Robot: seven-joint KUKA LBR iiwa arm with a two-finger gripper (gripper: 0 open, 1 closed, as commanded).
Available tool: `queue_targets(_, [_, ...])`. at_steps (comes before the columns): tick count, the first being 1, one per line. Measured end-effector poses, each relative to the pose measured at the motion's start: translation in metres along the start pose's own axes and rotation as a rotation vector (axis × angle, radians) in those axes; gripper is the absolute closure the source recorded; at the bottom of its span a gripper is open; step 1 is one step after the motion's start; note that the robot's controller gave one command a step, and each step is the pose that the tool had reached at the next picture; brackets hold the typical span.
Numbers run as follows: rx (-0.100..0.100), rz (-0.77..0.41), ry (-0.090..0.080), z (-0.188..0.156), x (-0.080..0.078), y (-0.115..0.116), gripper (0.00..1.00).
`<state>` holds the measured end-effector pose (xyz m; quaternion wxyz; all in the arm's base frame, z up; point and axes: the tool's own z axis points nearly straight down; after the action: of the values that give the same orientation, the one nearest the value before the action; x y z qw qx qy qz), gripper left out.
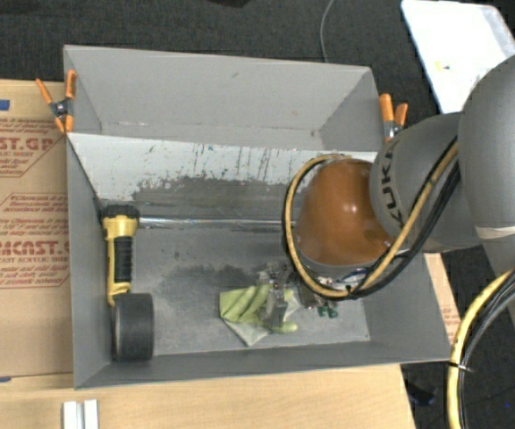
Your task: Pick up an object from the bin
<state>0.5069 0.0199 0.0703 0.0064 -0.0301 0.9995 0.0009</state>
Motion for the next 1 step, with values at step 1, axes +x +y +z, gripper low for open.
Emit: queue_targets(1, [0.000, 0.000, 0.000, 0.0000, 0.0000, 0.0000, 1.00])
